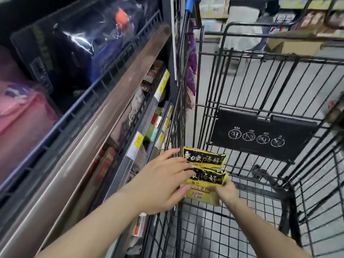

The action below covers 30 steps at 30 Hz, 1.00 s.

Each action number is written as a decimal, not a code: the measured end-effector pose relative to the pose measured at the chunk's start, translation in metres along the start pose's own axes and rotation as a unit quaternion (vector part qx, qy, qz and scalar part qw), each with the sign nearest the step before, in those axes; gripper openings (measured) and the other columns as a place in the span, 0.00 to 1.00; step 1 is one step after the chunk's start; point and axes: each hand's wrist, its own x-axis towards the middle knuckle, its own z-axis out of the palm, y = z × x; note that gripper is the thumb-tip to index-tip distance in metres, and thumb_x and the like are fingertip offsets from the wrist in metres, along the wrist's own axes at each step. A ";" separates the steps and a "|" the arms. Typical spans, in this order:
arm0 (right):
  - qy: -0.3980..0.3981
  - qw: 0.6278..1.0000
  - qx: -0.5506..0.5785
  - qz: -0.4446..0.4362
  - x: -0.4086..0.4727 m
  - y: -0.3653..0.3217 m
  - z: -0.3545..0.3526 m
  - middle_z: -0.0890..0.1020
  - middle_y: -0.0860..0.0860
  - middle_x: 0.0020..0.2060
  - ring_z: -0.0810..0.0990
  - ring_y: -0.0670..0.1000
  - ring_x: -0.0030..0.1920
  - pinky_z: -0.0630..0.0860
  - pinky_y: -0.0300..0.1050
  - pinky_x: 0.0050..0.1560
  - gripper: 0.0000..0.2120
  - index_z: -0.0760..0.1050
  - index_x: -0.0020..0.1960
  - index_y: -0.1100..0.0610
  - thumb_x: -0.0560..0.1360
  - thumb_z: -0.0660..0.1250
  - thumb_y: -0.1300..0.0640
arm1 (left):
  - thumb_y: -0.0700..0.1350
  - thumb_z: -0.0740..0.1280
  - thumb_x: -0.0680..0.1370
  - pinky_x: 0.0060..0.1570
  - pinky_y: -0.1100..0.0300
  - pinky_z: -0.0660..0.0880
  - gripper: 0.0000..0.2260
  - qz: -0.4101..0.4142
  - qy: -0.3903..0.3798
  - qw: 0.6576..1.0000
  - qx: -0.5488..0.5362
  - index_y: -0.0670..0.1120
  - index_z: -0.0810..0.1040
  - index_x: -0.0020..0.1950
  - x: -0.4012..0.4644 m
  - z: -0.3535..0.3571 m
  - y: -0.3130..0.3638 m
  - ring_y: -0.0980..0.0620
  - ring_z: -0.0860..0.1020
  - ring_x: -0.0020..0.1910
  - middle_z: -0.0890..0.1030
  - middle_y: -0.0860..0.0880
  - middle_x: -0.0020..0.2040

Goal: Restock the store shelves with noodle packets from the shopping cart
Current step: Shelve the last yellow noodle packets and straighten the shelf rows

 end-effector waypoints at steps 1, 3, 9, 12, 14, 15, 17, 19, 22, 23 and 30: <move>-0.005 1.000 -0.001 -0.006 -0.004 0.003 -0.002 0.82 0.56 0.46 0.80 0.56 0.47 0.78 0.50 0.52 0.18 0.72 0.47 0.58 0.63 0.78 0.65 | 0.54 0.51 0.80 0.68 0.50 0.57 0.21 -0.003 -0.008 1.000 -0.001 0.47 0.80 0.58 0.000 0.000 0.001 0.52 0.78 0.58 0.82 0.51 0.56; -0.018 0.999 0.001 -0.029 -0.010 0.010 -0.005 0.83 0.55 0.47 0.82 0.55 0.48 0.78 0.55 0.54 0.20 0.74 0.47 0.56 0.61 0.79 0.64 | 0.55 0.49 0.80 0.68 0.50 0.57 0.22 -0.010 -0.024 1.000 0.005 0.47 0.80 0.58 -0.001 -0.001 0.001 0.52 0.78 0.58 0.82 0.51 0.56; 0.006 0.996 -0.009 -0.091 -0.044 0.005 -0.042 0.83 0.50 0.45 0.82 0.53 0.45 0.79 0.58 0.51 0.18 0.73 0.51 0.53 0.65 0.77 0.59 | 0.54 0.57 0.75 0.70 0.51 0.58 0.19 -0.014 -0.054 0.996 0.068 0.47 0.81 0.57 0.002 -0.005 0.006 0.51 0.80 0.55 0.83 0.51 0.53; 0.013 0.993 -0.009 -0.114 -0.079 -0.021 -0.080 0.82 0.49 0.45 0.83 0.50 0.42 0.82 0.53 0.45 0.14 0.72 0.53 0.54 0.70 0.73 0.59 | 0.57 0.71 0.65 0.66 0.47 0.65 0.25 -0.022 -0.104 0.986 0.127 0.45 0.80 0.57 0.005 -0.004 0.009 0.47 0.81 0.52 0.83 0.47 0.51; 0.017 0.990 0.003 -0.140 -0.102 -0.035 -0.108 0.81 0.47 0.40 0.82 0.46 0.36 0.80 0.40 0.33 0.10 0.71 0.50 0.51 0.73 0.70 0.60 | 0.55 0.77 0.58 0.65 0.44 0.64 0.33 -0.055 -0.153 0.977 0.139 0.41 0.79 0.59 0.014 -0.008 0.016 0.43 0.80 0.53 0.82 0.42 0.54; 0.021 0.988 0.019 -0.149 -0.114 -0.042 -0.122 0.80 0.46 0.39 0.82 0.44 0.32 0.77 0.35 0.28 0.10 0.70 0.49 0.50 0.74 0.69 0.61 | 0.53 0.76 0.62 0.68 0.43 0.60 0.33 -0.071 -0.174 0.972 0.145 0.40 0.75 0.64 0.019 -0.011 0.022 0.42 0.77 0.59 0.78 0.39 0.60; 0.031 0.985 0.033 -0.164 -0.134 -0.052 -0.149 0.83 0.49 0.40 0.84 0.44 0.32 0.76 0.33 0.27 0.08 0.73 0.50 0.52 0.74 0.69 0.60 | 0.46 0.66 0.75 0.73 0.45 0.50 0.30 -0.091 -0.208 0.964 0.137 0.39 0.60 0.73 0.030 -0.006 0.030 0.40 0.62 0.71 0.63 0.38 0.72; 0.056 0.982 0.037 -0.176 -0.151 -0.059 -0.173 0.84 0.50 0.41 0.84 0.44 0.34 0.78 0.36 0.32 0.08 0.76 0.50 0.56 0.72 0.70 0.60 | 0.42 0.61 0.77 0.73 0.47 0.52 0.26 -0.108 -0.213 0.965 0.109 0.41 0.57 0.74 0.046 -0.004 0.038 0.42 0.59 0.72 0.60 0.40 0.74; 0.089 0.979 0.047 -0.179 -0.167 -0.063 -0.199 0.85 0.50 0.42 0.84 0.50 0.41 0.81 0.48 0.44 0.08 0.77 0.48 0.56 0.70 0.73 0.59 | 0.42 0.61 0.76 0.71 0.51 0.57 0.25 -0.164 -0.186 0.968 0.044 0.42 0.59 0.72 0.071 0.021 0.038 0.44 0.61 0.71 0.64 0.41 0.71; 0.094 0.978 0.052 -0.181 -0.170 -0.063 -0.205 0.85 0.50 0.42 0.84 0.51 0.42 0.80 0.47 0.43 0.08 0.77 0.47 0.57 0.70 0.73 0.60 | 0.42 0.61 0.76 0.72 0.51 0.56 0.27 -0.184 -0.182 0.965 0.031 0.41 0.57 0.74 0.079 0.033 0.036 0.43 0.59 0.72 0.61 0.40 0.73; 0.113 0.970 0.091 -0.195 -0.178 -0.049 -0.230 0.85 0.46 0.34 0.82 0.39 0.32 0.73 0.29 0.29 0.08 0.77 0.46 0.54 0.70 0.72 0.62 | 0.40 0.61 0.77 0.74 0.51 0.50 0.32 -0.246 -0.221 0.941 0.072 0.36 0.47 0.75 0.119 0.109 0.019 0.41 0.52 0.75 0.52 0.37 0.76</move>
